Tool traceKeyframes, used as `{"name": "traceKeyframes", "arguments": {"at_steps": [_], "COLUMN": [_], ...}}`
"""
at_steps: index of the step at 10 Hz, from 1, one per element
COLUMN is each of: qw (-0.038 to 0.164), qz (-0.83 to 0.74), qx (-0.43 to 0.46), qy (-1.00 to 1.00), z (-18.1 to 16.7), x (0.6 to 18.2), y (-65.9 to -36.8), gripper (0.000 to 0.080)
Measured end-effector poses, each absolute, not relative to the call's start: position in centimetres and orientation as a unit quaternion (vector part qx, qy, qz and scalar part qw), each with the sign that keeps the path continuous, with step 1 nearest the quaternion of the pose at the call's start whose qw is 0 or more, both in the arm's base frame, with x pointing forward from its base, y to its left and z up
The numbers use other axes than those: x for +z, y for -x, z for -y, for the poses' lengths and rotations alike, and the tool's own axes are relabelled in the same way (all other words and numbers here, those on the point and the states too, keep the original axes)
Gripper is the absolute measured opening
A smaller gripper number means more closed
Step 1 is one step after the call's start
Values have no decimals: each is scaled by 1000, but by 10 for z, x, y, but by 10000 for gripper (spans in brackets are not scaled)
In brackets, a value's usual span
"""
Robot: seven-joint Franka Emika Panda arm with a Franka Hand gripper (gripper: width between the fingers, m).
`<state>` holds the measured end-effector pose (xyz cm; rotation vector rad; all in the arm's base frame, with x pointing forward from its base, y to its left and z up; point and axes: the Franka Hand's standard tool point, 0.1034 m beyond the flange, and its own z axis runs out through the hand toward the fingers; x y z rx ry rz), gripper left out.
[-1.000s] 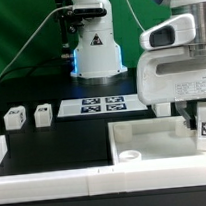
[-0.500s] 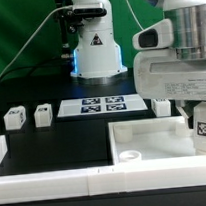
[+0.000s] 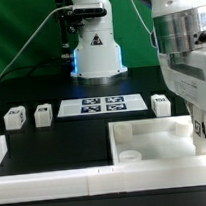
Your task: Assemble one leg
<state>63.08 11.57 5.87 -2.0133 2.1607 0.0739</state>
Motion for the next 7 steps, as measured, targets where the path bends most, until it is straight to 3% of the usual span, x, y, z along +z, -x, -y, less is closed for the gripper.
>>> {"name": "traceKeyframes", "arguments": {"at_steps": [3, 4, 5, 6, 7], "qw": [92, 91, 91, 92, 89], "qz": [-754, -736, -707, -669, -607], "qx": [29, 27, 26, 21, 14], "qy": [650, 670, 701, 738, 789], "z": [-117, -120, -127, -128, -129], "x": [58, 58, 59, 60, 60], "y": [-630, -629, -627, -627, -626], "gripper": [293, 328, 536, 536, 627]}}
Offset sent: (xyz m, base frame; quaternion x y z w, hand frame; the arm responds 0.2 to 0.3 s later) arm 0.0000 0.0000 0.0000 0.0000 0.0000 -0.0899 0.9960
